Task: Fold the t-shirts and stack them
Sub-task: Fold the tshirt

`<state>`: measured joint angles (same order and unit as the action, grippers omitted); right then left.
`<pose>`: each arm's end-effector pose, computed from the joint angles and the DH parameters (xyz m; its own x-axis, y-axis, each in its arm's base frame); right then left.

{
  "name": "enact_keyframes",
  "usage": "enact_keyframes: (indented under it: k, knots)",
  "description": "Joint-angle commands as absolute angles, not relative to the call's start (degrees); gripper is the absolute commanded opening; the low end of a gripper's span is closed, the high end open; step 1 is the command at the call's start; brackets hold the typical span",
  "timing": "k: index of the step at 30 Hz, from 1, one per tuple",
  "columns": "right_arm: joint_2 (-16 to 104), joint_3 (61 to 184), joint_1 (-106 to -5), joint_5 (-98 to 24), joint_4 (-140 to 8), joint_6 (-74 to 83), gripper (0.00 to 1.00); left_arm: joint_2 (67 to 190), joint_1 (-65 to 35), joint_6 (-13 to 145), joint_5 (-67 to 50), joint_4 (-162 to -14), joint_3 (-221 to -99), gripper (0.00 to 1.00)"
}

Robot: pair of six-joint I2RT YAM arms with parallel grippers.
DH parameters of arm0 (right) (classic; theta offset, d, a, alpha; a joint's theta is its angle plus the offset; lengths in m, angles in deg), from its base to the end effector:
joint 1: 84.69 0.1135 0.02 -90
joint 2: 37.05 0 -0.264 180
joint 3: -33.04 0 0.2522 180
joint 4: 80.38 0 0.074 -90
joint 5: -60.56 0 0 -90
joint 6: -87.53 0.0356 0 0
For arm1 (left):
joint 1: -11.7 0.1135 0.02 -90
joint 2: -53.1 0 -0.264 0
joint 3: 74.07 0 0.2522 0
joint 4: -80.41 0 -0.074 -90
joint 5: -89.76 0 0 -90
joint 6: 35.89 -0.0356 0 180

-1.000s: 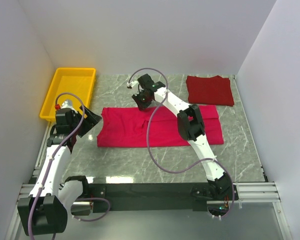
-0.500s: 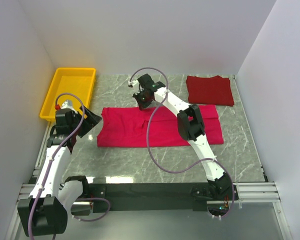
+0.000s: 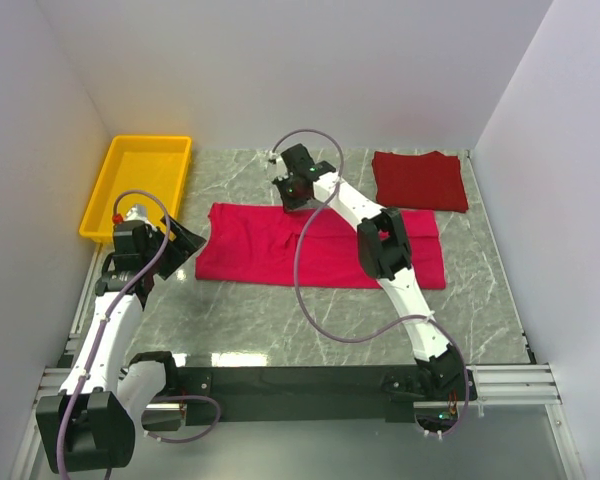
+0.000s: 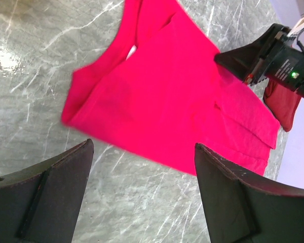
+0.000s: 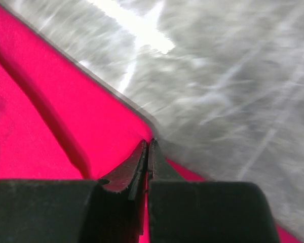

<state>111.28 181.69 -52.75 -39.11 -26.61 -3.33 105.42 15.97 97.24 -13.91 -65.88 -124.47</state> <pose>0.4736 0.3023 0.1659 -0.6725 -0.4367 -0.5975 -0.6166 0.7772 0.1260 0.1990 0.0064 0.2507 -0.5055 -0.7039 -0.4991 -0.3102 0.6879 -0.6561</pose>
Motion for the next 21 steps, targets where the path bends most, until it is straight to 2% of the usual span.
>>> enact_keyframes:
  k: [1,13,21]
  knots:
    - [112.18,185.40,-55.07,-33.66,-30.06,2.01,0.00,105.05,16.18,97.96,-15.01,-67.98,-124.30,0.86]
    - [110.70,184.44,-59.29,-23.83,-34.36,15.63,0.00,106.36,16.18,99.45,-16.68,-70.00,-123.34,0.85]
    - [110.96,184.09,-61.84,-23.29,-35.68,23.54,0.00,108.65,16.09,103.41,-19.40,-76.49,-119.83,0.83]
